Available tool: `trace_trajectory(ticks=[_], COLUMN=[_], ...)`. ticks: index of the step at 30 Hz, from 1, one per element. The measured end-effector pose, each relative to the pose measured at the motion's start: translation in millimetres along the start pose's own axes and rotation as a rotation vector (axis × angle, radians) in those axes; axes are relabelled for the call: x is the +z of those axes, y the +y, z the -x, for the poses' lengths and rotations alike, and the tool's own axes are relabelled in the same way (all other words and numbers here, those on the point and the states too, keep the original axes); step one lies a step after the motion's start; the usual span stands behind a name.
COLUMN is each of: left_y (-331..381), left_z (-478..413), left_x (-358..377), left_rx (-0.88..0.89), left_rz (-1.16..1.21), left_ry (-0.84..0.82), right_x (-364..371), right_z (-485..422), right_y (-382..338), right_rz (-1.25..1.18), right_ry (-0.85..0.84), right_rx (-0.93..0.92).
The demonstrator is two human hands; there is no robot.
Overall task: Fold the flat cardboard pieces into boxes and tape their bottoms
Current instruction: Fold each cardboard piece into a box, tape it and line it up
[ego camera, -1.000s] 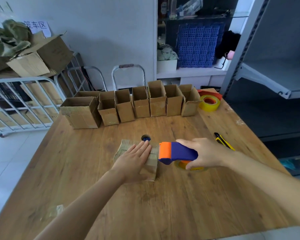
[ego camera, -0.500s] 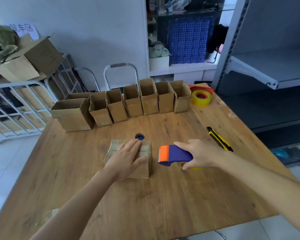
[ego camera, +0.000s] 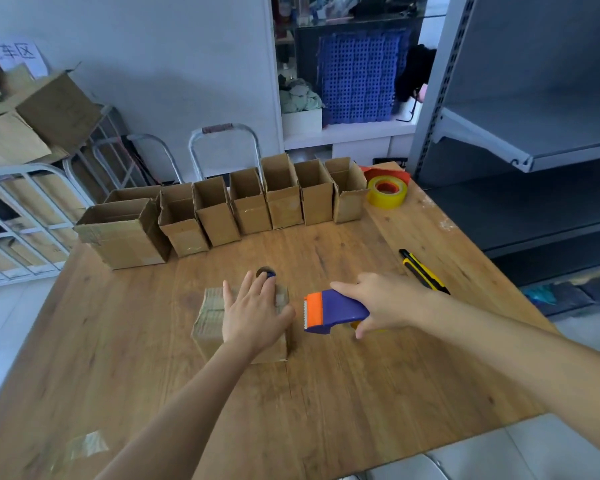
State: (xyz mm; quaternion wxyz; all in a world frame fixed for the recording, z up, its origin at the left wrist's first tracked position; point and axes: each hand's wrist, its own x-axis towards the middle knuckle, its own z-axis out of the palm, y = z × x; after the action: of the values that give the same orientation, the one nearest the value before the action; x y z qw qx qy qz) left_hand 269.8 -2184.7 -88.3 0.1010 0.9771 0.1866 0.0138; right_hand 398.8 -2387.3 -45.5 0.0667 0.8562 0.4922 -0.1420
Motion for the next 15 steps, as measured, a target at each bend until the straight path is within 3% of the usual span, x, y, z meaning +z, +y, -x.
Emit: trace_trajectory(ticks=[15], left_y=[-1.7], left_z=[-2.4], left_x=[-3.1], left_rx=[-0.007], left_rz=[0.049], left_ry=[-0.030], right_x=[-1.6], right_z=[6.0], right_y=[0.3], right_rz=[-0.170], right_ry=[-0.060], right_rx=[0.053])
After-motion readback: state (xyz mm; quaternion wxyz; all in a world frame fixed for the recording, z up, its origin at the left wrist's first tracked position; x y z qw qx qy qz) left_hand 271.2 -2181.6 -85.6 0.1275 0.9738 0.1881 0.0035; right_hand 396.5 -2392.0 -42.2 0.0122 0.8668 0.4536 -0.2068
